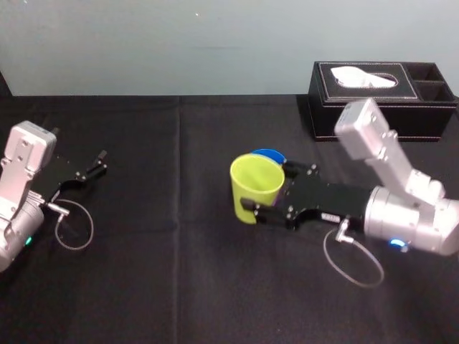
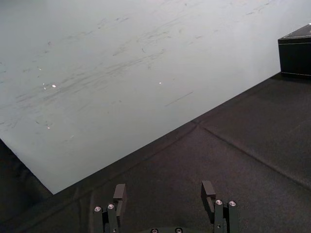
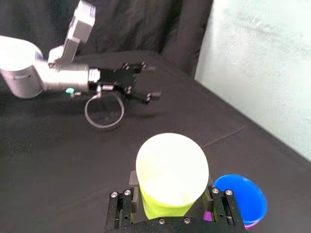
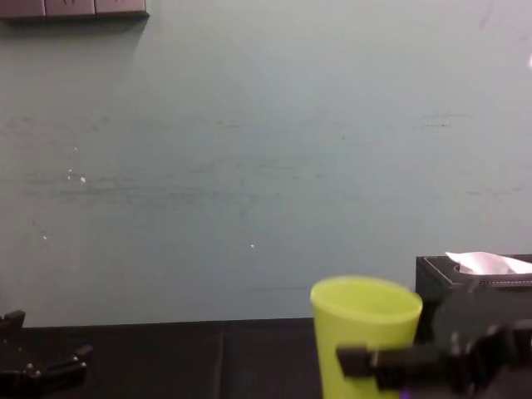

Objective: Stack the three plastic cups sequentially using one hand.

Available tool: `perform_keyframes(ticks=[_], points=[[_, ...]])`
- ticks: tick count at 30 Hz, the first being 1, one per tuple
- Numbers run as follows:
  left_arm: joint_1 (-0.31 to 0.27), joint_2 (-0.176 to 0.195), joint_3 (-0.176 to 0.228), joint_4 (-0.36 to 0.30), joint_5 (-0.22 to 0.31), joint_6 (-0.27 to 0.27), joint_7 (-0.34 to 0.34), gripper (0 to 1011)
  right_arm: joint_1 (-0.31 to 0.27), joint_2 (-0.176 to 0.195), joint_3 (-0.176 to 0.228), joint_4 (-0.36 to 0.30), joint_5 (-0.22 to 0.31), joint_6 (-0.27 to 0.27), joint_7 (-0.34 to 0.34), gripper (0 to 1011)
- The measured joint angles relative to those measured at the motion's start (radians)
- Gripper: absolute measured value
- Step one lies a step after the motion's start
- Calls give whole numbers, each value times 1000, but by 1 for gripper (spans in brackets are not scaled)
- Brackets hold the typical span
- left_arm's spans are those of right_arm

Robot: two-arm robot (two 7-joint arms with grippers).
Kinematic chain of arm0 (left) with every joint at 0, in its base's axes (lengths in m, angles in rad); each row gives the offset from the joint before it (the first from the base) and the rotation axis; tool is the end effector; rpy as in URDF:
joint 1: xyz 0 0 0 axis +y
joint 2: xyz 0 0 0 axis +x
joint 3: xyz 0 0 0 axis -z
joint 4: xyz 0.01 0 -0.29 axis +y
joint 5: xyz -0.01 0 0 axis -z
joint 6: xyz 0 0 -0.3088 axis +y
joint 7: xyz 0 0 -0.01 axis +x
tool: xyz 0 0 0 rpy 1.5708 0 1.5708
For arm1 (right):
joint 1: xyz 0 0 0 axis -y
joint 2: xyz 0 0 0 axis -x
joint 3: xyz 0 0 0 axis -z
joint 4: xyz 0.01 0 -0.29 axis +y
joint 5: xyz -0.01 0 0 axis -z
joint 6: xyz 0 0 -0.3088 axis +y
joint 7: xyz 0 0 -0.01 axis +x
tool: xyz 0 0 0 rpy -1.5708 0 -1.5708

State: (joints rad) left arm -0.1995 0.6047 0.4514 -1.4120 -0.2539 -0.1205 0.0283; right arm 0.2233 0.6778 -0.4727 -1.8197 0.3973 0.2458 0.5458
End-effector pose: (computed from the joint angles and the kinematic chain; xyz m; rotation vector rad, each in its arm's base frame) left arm 0.3581 0.0827 -0.3023 0.3045 -0.2850 1.2480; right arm 0.3379 -0.0253 -0.1964 -0.3168 -0.1173 -0.5499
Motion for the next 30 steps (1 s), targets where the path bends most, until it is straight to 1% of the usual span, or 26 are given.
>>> perform_keyframes(ticks=[2, 6, 13, 19, 23, 30], points=[[0, 0, 0, 0, 0, 0, 0, 1011, 3, 8, 15, -16, 11, 9, -7, 734], [0, 0, 0, 0, 0, 0, 0, 1011, 21, 14, 38, -28, 26, 21, -20, 735], [0, 0, 0, 0, 0, 0, 0, 1012, 50, 4, 50, -5, 38, 27, -37, 734], [0, 0, 0, 0, 0, 0, 0, 1011, 91, -18, 44, 43, 39, 35, -47, 735], [0, 0, 0, 0, 0, 0, 0, 1011, 120, -35, 30, 85, 31, 40, -49, 734], [0, 0, 0, 0, 0, 0, 0, 1012, 155, -61, 9, 150, 13, 43, -50, 735]])
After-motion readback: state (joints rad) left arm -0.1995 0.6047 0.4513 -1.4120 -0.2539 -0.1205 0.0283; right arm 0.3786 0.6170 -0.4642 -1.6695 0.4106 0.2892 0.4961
